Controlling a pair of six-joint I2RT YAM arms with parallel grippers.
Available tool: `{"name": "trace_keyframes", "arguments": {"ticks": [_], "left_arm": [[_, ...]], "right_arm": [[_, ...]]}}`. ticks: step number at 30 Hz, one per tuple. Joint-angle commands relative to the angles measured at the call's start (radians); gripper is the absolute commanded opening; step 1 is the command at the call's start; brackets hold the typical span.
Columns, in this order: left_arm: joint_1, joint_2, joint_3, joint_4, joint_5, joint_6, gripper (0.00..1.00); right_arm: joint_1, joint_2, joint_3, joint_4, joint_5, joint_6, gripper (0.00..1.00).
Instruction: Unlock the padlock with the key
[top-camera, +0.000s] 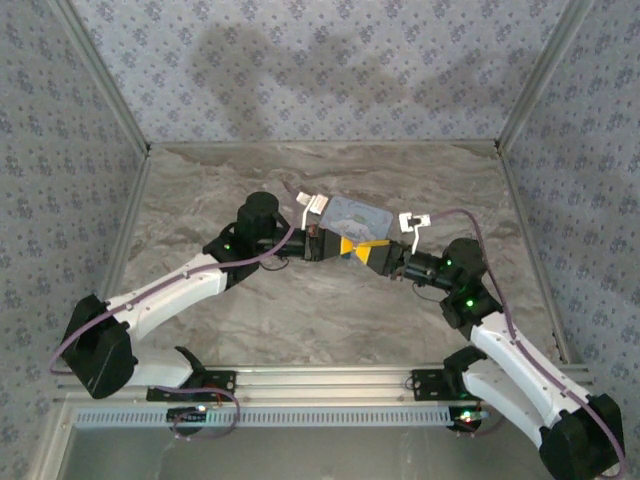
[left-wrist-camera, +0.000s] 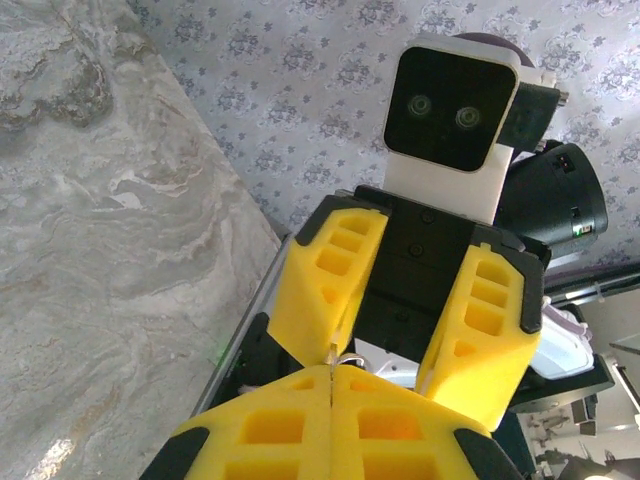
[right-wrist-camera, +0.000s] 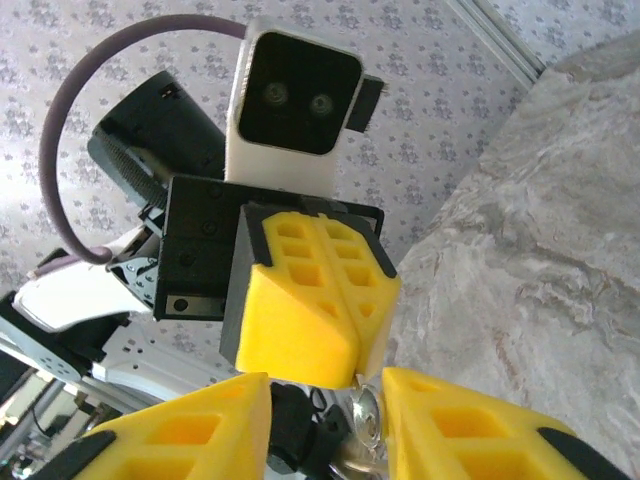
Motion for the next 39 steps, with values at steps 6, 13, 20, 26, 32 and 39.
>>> {"name": "trace_keyframes", "arguments": {"ticks": [6, 13, 20, 26, 32, 39], "left_arm": [[0.002, -0.018, 0.009, 0.036, 0.019, -0.005, 0.0], [0.001, -0.019, 0.014, 0.032, 0.029, 0.001, 0.0], [0.003, -0.023, 0.017, 0.032, 0.037, 0.006, 0.0], [0.002, -0.024, 0.012, 0.033, 0.048, 0.003, 0.0], [0.002, -0.023, 0.011, 0.044, 0.051, -0.006, 0.0], [-0.003, -0.017, 0.011, 0.05, 0.047, -0.009, 0.0]], "right_arm": [[0.026, 0.007, 0.029, -0.026, -0.022, -0.044, 0.27], [0.024, 0.012, 0.031, -0.049, -0.007, -0.058, 0.29], [0.002, -0.006, 0.027, -0.067, -0.012, -0.061, 0.19], [-0.022, -0.028, 0.023, -0.088, -0.002, -0.063, 0.37], [-0.021, -0.017, 0.035, -0.083, -0.008, -0.063, 0.27], [-0.004, -0.005, 0.039, -0.076, -0.013, -0.07, 0.16]]}}
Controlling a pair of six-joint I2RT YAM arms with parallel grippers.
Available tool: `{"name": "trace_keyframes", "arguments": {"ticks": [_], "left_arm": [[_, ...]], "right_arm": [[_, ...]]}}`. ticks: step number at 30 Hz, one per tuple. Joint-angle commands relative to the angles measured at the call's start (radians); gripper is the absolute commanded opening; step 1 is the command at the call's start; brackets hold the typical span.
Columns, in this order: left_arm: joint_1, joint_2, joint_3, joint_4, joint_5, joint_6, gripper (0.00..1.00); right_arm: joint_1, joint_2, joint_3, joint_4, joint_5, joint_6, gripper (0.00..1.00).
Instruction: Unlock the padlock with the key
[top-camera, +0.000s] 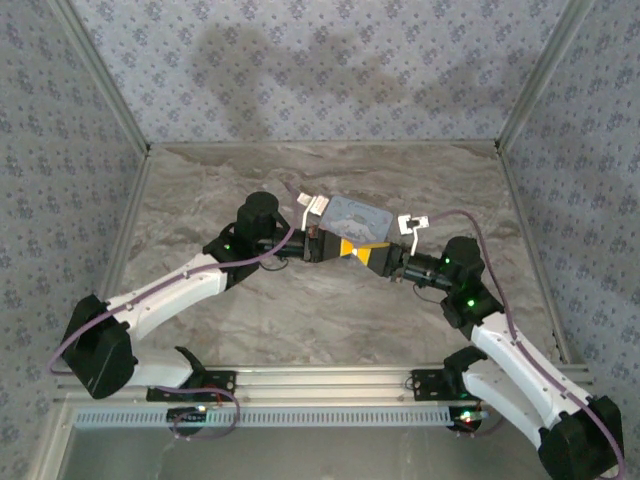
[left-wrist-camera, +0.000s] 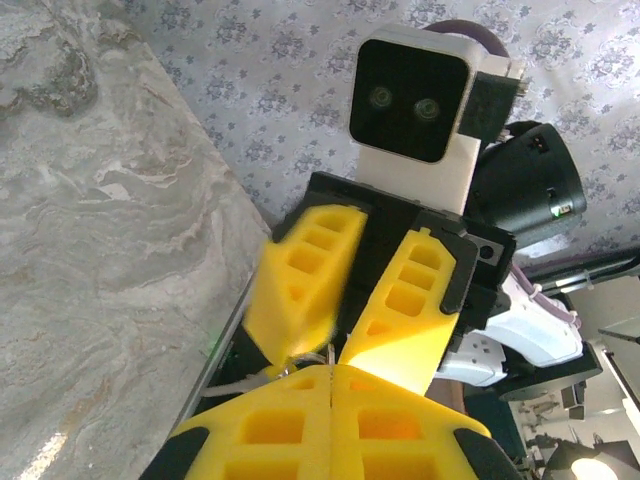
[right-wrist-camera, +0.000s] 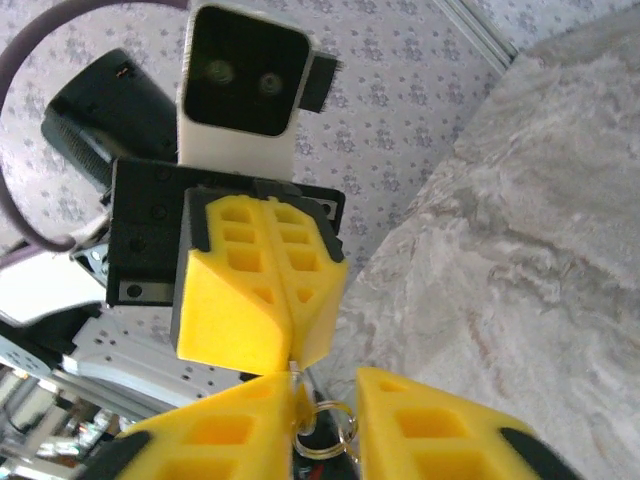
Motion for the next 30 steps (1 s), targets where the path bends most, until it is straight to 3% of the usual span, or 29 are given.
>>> {"name": "trace_keyframes", "arguments": {"ticks": [1, 3, 6, 13, 15, 18, 19, 22, 23, 30], "left_arm": [[-0.003, -0.018, 0.01, 0.05, 0.018, -0.009, 0.0], [-0.004, -0.019, 0.011, 0.05, 0.017, -0.009, 0.0], [-0.002, -0.019, 0.013, 0.048, 0.017, -0.007, 0.0], [0.005, -0.013, 0.02, 0.042, 0.008, -0.003, 0.0], [0.006, -0.02, 0.017, 0.022, -0.03, 0.005, 0.25], [0.011, -0.053, -0.022, 0.005, -0.135, 0.033, 0.42], [0.013, -0.066, -0.044, -0.002, -0.181, 0.036, 0.54], [0.015, -0.098, -0.106, -0.011, -0.28, 0.08, 0.74], [0.015, -0.111, -0.129, -0.011, -0.316, 0.101, 0.96], [0.01, -0.041, -0.259, 0.064, -0.509, 0.227, 0.98]], "right_arm": [[0.008, -0.002, 0.03, 0.009, -0.014, -0.01, 0.14], [0.008, -0.006, 0.027, 0.005, -0.015, -0.012, 0.12], [0.007, -0.011, 0.02, 0.01, -0.026, -0.013, 0.01], [0.02, -0.044, 0.014, -0.03, -0.02, -0.068, 0.0], [0.023, -0.055, 0.012, -0.059, 0.009, -0.086, 0.0], [0.008, -0.065, 0.01, -0.097, 0.058, -0.098, 0.0], [0.003, -0.067, 0.015, -0.126, 0.087, -0.113, 0.0], [-0.013, -0.054, 0.047, -0.242, 0.182, -0.185, 0.0], [-0.025, -0.044, 0.063, -0.287, 0.227, -0.192, 0.0], [-0.063, 0.144, 0.229, -0.477, 0.483, -0.422, 0.0]]}}
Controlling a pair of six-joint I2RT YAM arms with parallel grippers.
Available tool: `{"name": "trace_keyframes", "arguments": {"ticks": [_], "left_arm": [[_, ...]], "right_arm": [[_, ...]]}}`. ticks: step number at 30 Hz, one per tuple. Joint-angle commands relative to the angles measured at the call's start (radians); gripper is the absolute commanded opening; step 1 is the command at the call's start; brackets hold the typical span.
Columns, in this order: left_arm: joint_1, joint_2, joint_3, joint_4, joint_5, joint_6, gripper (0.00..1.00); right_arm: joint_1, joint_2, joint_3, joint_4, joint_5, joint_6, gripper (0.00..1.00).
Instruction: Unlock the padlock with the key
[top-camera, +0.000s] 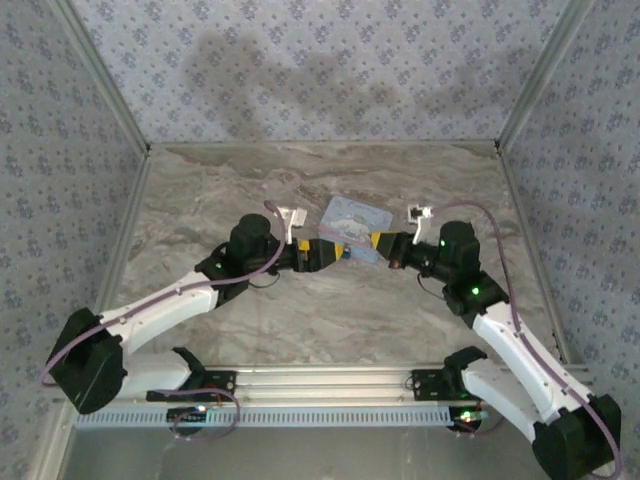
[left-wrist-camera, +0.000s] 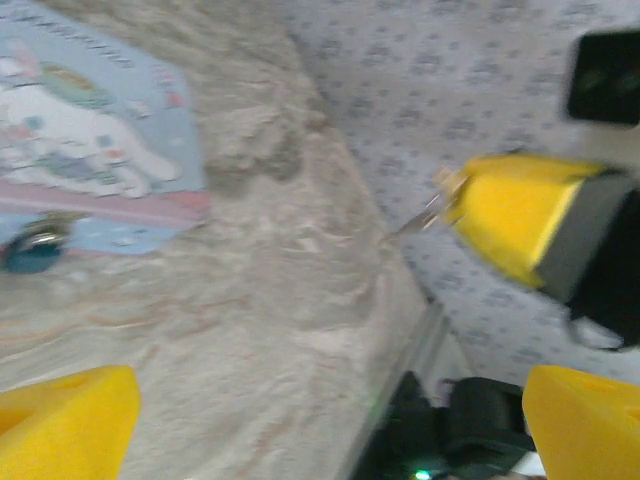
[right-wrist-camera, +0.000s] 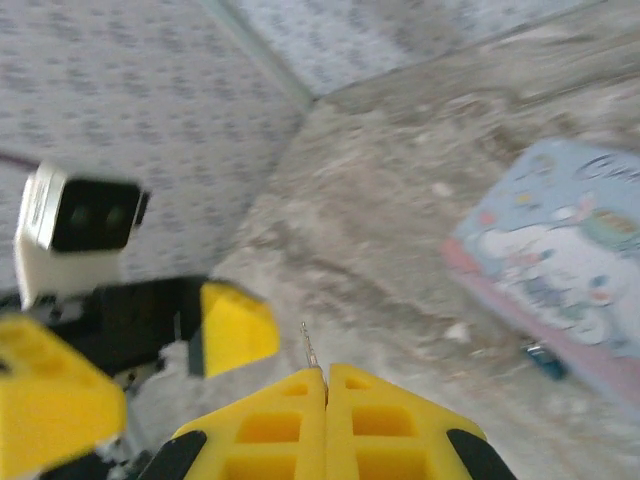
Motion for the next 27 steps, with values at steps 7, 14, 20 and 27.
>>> {"name": "trace_keyframes", "arguments": {"ticks": [7, 14, 20, 27], "left_arm": [[-0.014, 0.291, -0.037, 0.246, -0.184, 0.198, 0.98], [-0.019, 0.539, 0.063, 0.394, -0.164, 0.21, 0.97], [-0.031, 0.652, 0.125, 0.423, -0.189, 0.248, 0.96], [-0.058, 0.746, 0.154, 0.487, -0.193, 0.29, 0.95]], "right_arm": [[-0.042, 0.324, 0.179, -0.036, 0.303, -0.205, 0.0], [-0.092, 0.516, 0.28, 0.019, 0.392, -0.235, 0.0], [-0.126, 0.656, 0.357, 0.009, 0.418, -0.26, 0.0], [-0.144, 0.757, 0.394, 0.024, 0.425, -0.267, 0.0]]}}
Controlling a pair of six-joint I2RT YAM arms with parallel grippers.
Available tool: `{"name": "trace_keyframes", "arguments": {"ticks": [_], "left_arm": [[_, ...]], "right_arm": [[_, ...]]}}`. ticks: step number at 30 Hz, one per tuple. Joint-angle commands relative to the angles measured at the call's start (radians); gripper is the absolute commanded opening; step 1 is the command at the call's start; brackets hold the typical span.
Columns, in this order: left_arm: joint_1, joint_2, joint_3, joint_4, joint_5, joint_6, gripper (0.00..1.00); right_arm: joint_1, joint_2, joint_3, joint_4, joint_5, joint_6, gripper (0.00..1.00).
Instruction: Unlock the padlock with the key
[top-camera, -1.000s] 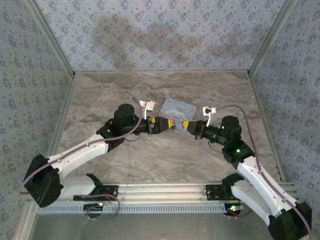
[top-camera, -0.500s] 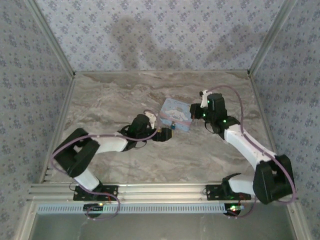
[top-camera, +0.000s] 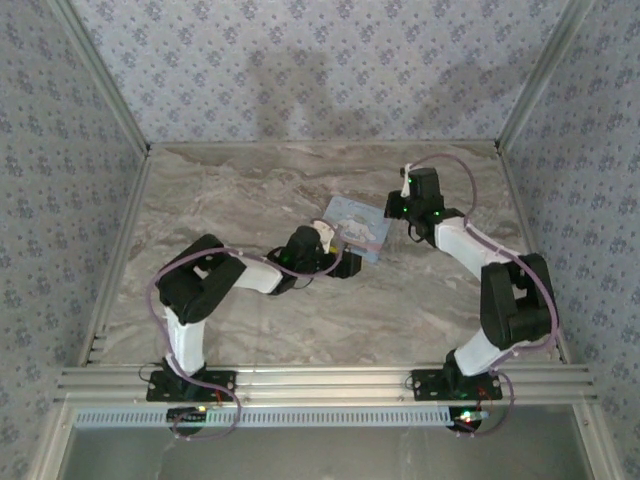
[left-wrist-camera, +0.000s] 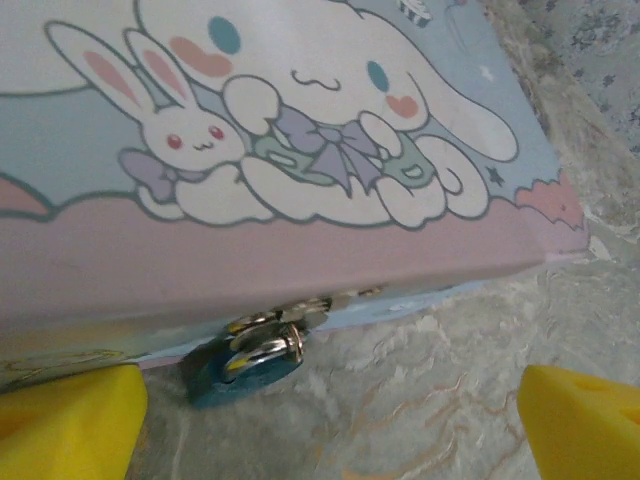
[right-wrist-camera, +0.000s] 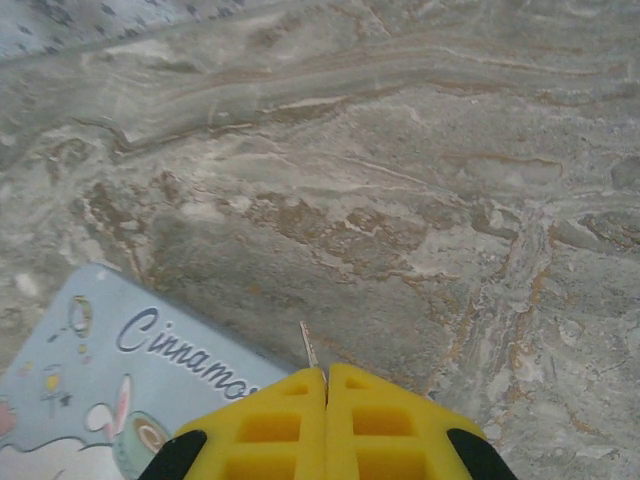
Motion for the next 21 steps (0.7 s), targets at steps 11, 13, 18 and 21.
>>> {"name": "trace_keyframes", "arguments": {"ticks": [11, 13, 18, 21], "left_arm": [[-0.026, 0.135, 0.077, 0.176, 0.109, 0.035, 0.83], [-0.025, 0.149, 0.084, 0.209, 0.13, 0.018, 0.8], [-0.024, 0.167, 0.085, 0.256, 0.143, -0.003, 0.8], [-0.02, 0.184, 0.079, 0.311, 0.173, -0.03, 0.77]], "right_arm": [[-0.003, 0.114, 0.06, 0.03, 0.001, -0.024, 0.0], [-0.003, 0.118, 0.051, 0.036, 0.003, -0.024, 0.0], [-0.004, 0.12, 0.033, 0.048, -0.002, -0.02, 0.0], [-0.002, 0.118, 0.03, 0.052, 0.0, -0.015, 0.0]]}}
